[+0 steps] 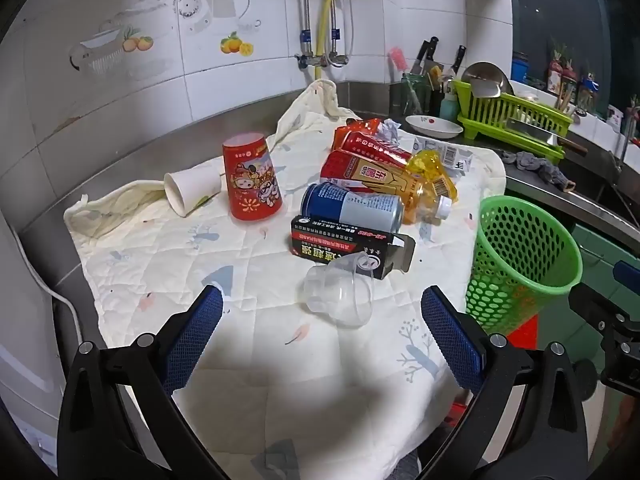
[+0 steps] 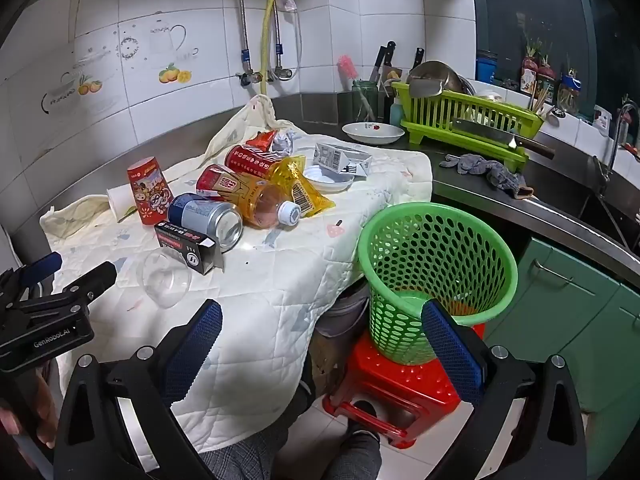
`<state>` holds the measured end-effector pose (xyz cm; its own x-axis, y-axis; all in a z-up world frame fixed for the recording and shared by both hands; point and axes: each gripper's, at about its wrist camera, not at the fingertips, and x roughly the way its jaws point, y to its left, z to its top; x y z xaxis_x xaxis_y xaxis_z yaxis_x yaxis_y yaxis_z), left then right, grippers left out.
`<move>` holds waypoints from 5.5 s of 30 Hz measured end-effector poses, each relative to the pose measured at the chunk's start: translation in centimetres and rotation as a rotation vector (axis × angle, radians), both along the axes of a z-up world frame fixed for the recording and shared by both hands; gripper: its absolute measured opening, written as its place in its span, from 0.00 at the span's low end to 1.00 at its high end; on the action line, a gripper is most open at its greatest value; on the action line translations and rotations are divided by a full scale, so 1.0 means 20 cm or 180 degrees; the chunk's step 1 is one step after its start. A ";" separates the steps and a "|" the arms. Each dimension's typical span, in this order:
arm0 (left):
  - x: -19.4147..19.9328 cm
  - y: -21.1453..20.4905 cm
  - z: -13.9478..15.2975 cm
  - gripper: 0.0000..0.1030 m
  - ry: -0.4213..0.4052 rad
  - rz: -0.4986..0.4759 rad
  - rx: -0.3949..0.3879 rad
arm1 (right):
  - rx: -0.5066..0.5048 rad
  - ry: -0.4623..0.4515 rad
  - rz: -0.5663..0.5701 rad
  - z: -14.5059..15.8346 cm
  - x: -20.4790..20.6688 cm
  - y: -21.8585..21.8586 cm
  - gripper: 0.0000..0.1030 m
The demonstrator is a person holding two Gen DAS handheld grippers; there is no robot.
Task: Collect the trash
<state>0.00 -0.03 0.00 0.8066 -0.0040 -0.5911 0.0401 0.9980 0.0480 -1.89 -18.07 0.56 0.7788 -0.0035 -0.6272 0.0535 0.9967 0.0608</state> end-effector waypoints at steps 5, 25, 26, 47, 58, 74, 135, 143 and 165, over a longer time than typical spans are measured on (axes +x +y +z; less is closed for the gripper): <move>-0.01 -0.03 -0.01 0.95 0.0011 0.0002 0.0041 | -0.0021 -0.0011 0.0001 0.00 0.00 0.00 0.94; 0.01 0.02 -0.01 0.95 0.0041 0.0074 -0.0029 | -0.0015 -0.0013 0.0005 0.00 -0.01 0.01 0.94; 0.01 0.02 -0.01 0.95 0.0040 0.0076 -0.0031 | -0.0016 -0.0014 0.0004 0.00 0.00 0.01 0.94; 0.02 0.01 0.00 0.95 0.0042 0.0085 -0.0035 | -0.0006 -0.0020 -0.0025 0.00 0.00 -0.02 0.94; 0.03 0.01 -0.02 0.95 0.0054 0.0093 -0.0032 | 0.0002 -0.0012 -0.0037 0.00 0.01 -0.03 0.94; 0.06 0.01 -0.03 0.95 0.0080 0.0105 -0.0043 | -0.0006 0.0014 -0.0014 -0.02 0.04 -0.01 0.94; 0.28 0.23 -0.16 0.94 0.0589 -0.0504 -0.0650 | 0.0006 0.0408 0.0993 -0.15 0.52 0.21 0.78; 0.38 0.20 -0.23 0.83 0.0730 -0.0663 -0.0844 | 0.0068 0.0434 0.1041 -0.18 0.55 0.21 0.78; 0.50 0.17 -0.35 0.46 0.0984 -0.0838 -0.0952 | 0.0026 0.0528 0.1238 -0.20 0.64 0.27 0.77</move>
<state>10.08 3.41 -7.05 0.5429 -0.3895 -0.7441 0.2594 0.9204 -0.2925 10.91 -12.57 -3.53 0.6096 0.2762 -0.7431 -0.3168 0.9441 0.0910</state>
